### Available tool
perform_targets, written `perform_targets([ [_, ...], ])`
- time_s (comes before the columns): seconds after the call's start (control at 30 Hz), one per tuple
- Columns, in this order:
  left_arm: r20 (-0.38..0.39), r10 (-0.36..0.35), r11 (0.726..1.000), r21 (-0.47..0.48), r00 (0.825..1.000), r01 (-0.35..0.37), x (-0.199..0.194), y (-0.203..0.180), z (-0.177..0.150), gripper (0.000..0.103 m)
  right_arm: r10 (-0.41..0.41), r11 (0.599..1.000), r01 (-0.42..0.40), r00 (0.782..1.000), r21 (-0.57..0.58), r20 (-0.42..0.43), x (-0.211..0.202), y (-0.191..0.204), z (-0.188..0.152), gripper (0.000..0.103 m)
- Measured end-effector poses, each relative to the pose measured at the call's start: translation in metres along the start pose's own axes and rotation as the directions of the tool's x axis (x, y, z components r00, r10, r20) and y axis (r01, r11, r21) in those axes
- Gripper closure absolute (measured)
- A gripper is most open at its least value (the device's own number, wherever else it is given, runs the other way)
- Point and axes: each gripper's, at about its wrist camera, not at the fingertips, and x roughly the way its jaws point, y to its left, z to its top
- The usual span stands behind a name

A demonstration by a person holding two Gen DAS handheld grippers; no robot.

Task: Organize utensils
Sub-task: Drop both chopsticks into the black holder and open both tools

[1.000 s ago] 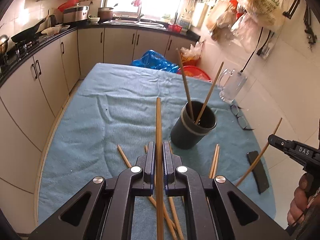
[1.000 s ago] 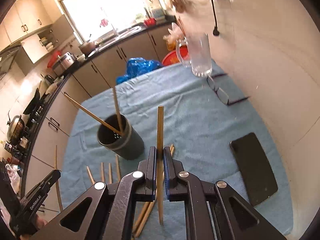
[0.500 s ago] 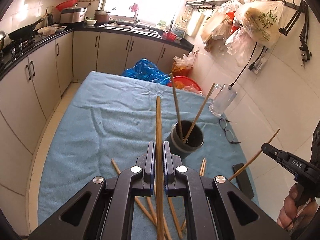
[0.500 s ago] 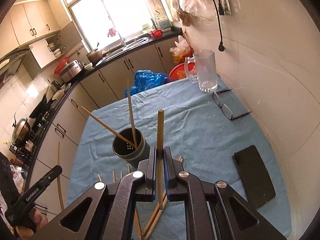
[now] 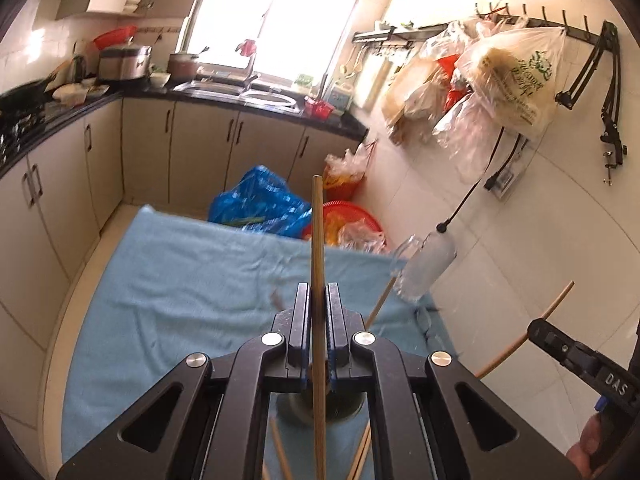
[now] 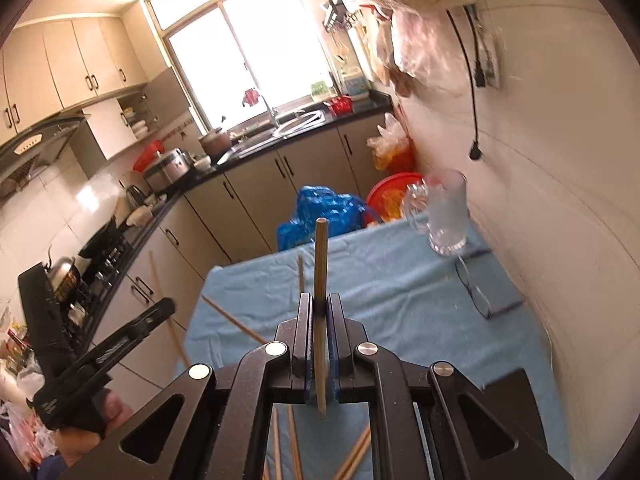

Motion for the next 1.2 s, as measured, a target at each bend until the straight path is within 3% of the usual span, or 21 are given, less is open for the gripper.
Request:
perform_targets([
  [0.33,0.081,0.029,1.0,0.004,0.996,-0.029,0.034,-0.017,0.032,0.097,0.035,0.998,-0.035,0.999,-0.054,-0.001,0.036,0.02,0.031,0.096],
  [0.43,0.115,0.066,0.998,0.004,0.991,-0.067,0.048,-0.014,0.025,0.097,0.033,0.998,-0.034,0.999,-0.061,-0.017,0.052,0.022,0.03,0.096],
  [0.67,0.089,0.102,0.995,-0.006,0.991,-0.102,0.068,-0.002,-0.007,0.097,0.017,0.995,-0.024,0.997,-0.095,-0.073,0.083,0.021,0.017,0.096],
  [0.87,0.066,0.117,0.993,-0.01,0.991,-0.116,0.066,0.007,-0.014,0.096,0.025,0.995,-0.038,0.99,-0.091,-0.141,0.1,0.017,0.006,0.095],
  [0.93,0.052,0.111,0.994,-0.027,0.992,-0.11,0.062,0.012,-0.015,0.09,0.033,0.997,-0.045,0.985,-0.07,-0.169,0.102,0.015,0.005,0.095],
  [1.0,0.046,0.108,0.994,-0.042,0.993,-0.106,0.057,0.015,-0.015,0.073,0.041,0.997,-0.052,0.983,-0.053,-0.181,0.102,0.011,0.005,0.094],
  [1.2,0.048,0.102,0.993,-0.065,0.994,-0.099,0.03,0.021,-0.018,0.069,0.038,0.999,-0.039,0.987,-0.008,-0.159,0.079,-0.003,0.006,0.09],
])
